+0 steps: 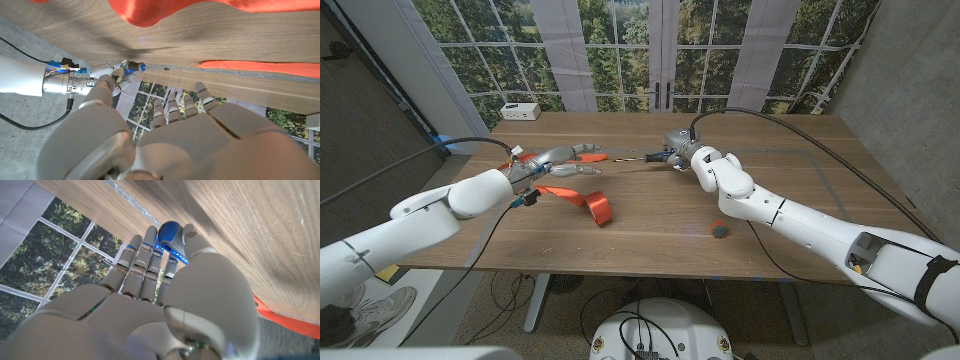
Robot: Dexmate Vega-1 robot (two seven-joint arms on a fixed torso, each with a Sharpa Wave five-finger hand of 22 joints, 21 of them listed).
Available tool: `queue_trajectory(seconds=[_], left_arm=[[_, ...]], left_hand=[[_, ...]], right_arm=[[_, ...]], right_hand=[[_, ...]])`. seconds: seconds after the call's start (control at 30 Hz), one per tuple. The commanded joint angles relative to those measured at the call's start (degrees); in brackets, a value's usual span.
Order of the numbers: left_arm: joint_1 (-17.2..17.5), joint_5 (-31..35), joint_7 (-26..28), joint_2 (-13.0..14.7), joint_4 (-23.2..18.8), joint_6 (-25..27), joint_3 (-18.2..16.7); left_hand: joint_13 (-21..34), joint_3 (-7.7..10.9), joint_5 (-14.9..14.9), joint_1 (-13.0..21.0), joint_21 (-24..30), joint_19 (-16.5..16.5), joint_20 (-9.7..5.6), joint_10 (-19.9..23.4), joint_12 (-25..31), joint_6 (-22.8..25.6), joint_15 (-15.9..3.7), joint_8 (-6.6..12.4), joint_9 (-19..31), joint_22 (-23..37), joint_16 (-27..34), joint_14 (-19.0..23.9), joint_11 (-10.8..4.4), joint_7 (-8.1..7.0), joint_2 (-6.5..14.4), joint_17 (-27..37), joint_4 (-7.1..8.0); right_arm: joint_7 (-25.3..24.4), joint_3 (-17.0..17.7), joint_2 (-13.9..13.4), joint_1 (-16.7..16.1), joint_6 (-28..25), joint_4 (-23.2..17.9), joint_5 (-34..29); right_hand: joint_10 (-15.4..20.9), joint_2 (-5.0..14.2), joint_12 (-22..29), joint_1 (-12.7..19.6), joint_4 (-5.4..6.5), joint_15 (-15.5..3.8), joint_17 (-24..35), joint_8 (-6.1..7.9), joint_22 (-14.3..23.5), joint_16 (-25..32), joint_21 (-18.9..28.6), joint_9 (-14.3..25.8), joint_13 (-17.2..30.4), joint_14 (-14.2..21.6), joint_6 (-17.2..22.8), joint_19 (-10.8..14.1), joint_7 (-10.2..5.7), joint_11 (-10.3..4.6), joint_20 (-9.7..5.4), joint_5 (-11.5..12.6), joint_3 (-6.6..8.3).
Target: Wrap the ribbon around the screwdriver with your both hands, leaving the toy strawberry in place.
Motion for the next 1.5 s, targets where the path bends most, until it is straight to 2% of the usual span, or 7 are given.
queue_trajectory(seconds=[0.03, 0.37, 0.57, 0.67, 1.0, 1.3, 1.5], left_arm=[[-2.39, 0.77, -7.79, 6.46, -4.07, 4.68, -0.14], [-10.04, 4.14, -16.66, 7.96, -6.38, 8.41, 4.09], [-16.22, 4.49, -26.58, 8.23, -7.03, 10.98, 7.01], [-16.45, 5.44, -26.71, 9.33, -7.79, 11.16, 6.9], [-19.79, 12.6, -30.56, 9.86, -10.86, 15.12, 9.36], [-23.02, 24.58, -33.87, 6.9, -12.46, 16.33, 13.6], [-26.8, 28.48, -39.02, 3.34, -11.03, 13.52, 16.15]], left_hand=[[0.15, 0.38, 0.48, 1.77, -0.57, -0.95, 0.55, -0.01, -0.14, 0.85, -0.07, 0.27, 0.24, 0.06, -0.55, -0.48, -0.2, -0.12, -0.15, 0.09, -0.23], [0.18, 0.68, 0.64, 4.35, -0.94, -0.58, 0.28, 0.46, -0.35, 1.01, 0.0, 0.03, 0.28, 0.06, -0.57, -0.53, -1.22, -0.53, -0.35, 0.09, -0.21], [0.19, 0.77, 0.74, 6.65, -1.11, 0.22, 0.06, 1.96, -0.16, 2.32, 0.19, 0.29, 0.31, 0.06, -0.45, -0.08, -3.07, -1.0, -0.86, 0.08, -0.25], [0.19, 0.72, 0.77, 7.46, -1.19, 0.49, 0.16, 2.11, -0.26, 2.95, 0.33, 0.45, 0.32, 0.05, -0.48, -0.08, -2.95, -0.83, -1.17, 0.08, -0.24], [0.22, -0.18, 1.32, 11.03, -1.4, 2.23, -0.14, 2.81, -0.72, 2.62, 0.69, -0.12, 0.38, 0.02, -0.55, 0.05, -5.5, -1.34, -3.45, 0.08, -0.11], [0.26, -0.01, 1.94, 15.72, -1.72, 3.62, -0.55, 1.15, -2.01, 0.97, 0.49, -1.13, 0.54, 0.0, -0.88, -0.65, -6.38, -3.31, -2.82, 0.05, 0.18], [0.34, -0.87, 2.12, 18.79, -2.57, 3.46, -0.88, -0.94, -3.13, -2.28, 0.52, -2.13, 0.75, 0.01, -1.18, -1.68, -6.25, -6.29, -3.08, 0.04, 0.51]], right_arm=[[-1.09, 0.43, 0.17, -1.02, -0.75, -1.08, -0.65], [-1.54, 0.94, -0.04, -1.91, -1.78, -1.87, -0.88], [-1.55, 1.16, -0.06, -2.24, -2.26, -2.19, -0.9], [-1.44, 1.04, -0.07, -2.18, -2.24, -2.17, -1.09], [-2.01, 1.14, 0.33, -2.14, -1.83, -1.95, -0.83], [-2.67, 1.16, 0.55, -2.13, -1.89, -1.87, -0.82], [-2.92, 1.38, 0.55, -2.36, -2.4, -2.19, -0.77]], right_hand=[[5.77, 2.49, 0.75, 2.27, 0.64, -6.98, 0.21, 1.68, 0.11, -0.17, 0.39, 0.62, 5.22, 0.55, 11.61, 0.43, -0.3, -3.08, -0.19, 0.23, 0.59], [5.84, 2.45, 0.91, 2.45, 0.51, -7.12, 0.45, 1.77, 0.11, -0.35, 0.45, 0.57, 5.32, 0.73, 11.66, 0.43, -0.37, -3.05, -0.17, 0.26, 0.64], [5.71, 2.43, 0.95, 2.46, 0.53, -6.98, 0.63, 1.81, 0.11, -0.48, 0.47, 0.55, 5.38, 0.8, 11.62, 0.36, -0.23, -3.18, -0.2, 0.25, 0.61], [5.7, 2.4, 0.99, 2.43, 0.56, -6.98, 0.64, 1.85, 0.11, -0.67, 0.51, 0.52, 5.38, 0.85, 11.65, 0.38, -0.23, -3.15, -0.18, 0.26, 0.63], [5.88, 2.35, 1.08, 2.58, 0.48, -7.05, 0.88, 1.97, 0.11, -0.91, 0.59, 0.46, 5.25, 1.06, 11.75, 0.41, -0.24, -3.02, -0.15, 0.29, 0.66], [5.92, 2.29, 1.16, 2.6, 0.47, -7.07, 1.05, 2.08, 0.11, -1.15, 0.65, 0.4, 5.23, 1.28, 11.86, 0.4, -0.11, -3.01, -0.09, 0.3, 0.66], [6.07, 2.24, 1.21, 2.52, 0.54, -6.94, 1.16, 2.14, 0.11, -1.22, 0.69, 0.37, 5.14, 1.53, 11.95, 0.4, -0.08, -3.0, -0.09, 0.29, 0.61]])
